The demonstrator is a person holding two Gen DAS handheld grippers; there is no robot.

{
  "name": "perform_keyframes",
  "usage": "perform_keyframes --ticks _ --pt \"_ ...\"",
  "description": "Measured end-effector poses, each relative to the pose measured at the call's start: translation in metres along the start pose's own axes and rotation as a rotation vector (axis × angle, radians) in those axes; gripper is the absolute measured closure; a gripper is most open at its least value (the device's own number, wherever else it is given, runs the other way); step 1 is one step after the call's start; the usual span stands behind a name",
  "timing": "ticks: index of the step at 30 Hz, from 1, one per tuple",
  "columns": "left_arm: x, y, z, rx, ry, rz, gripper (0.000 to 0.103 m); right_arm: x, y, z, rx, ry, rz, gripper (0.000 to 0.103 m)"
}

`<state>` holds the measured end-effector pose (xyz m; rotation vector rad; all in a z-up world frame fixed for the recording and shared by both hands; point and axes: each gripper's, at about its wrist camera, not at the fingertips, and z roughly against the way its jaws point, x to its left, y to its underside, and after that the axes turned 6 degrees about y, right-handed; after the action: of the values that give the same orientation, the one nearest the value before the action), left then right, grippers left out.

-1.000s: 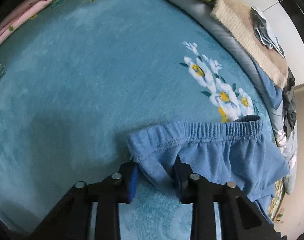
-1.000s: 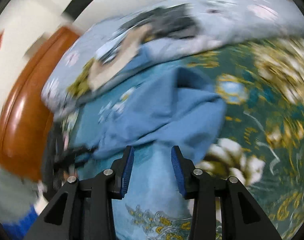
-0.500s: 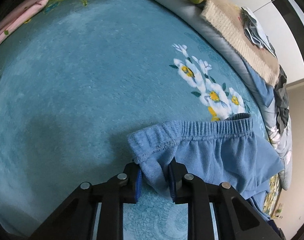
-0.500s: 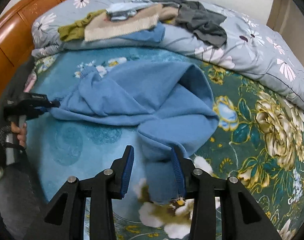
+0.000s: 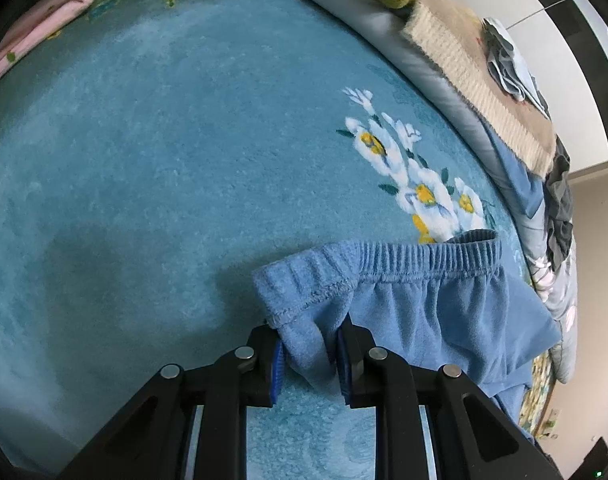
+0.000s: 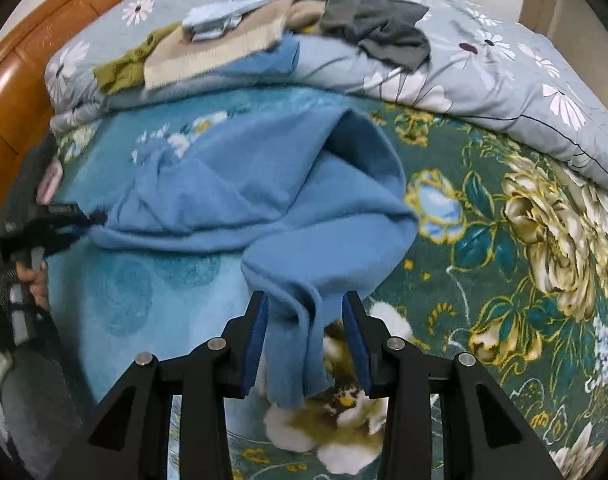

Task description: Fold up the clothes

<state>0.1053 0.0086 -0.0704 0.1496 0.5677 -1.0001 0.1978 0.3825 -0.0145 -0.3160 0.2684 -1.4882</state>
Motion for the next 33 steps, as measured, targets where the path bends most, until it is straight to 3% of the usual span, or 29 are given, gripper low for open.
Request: perform_keyframes --ticks 1,6,11,19,33 --pt "0.000 0.000 0.000 0.000 0.002 0.000 0.079 0.000 0.001 -0.002 0.008 -0.012 -0.009 0.071" --pt "0.000 -0.001 0.000 0.000 0.009 0.007 0.079 -0.016 -0.001 0.013 -0.044 -0.125 -0.137 0.072" --pt "-0.001 -0.001 0.000 0.000 0.008 0.005 0.079 -0.037 -0.004 0.016 -0.027 -0.094 -0.176 0.072" --pt "-0.002 0.000 0.001 0.000 0.007 0.006 0.079 -0.032 0.001 0.008 -0.010 -0.089 -0.164 0.072" --pt "-0.002 0.001 0.000 0.002 0.009 0.012 0.079 -0.068 0.015 -0.010 0.020 -0.259 -0.385 0.076"
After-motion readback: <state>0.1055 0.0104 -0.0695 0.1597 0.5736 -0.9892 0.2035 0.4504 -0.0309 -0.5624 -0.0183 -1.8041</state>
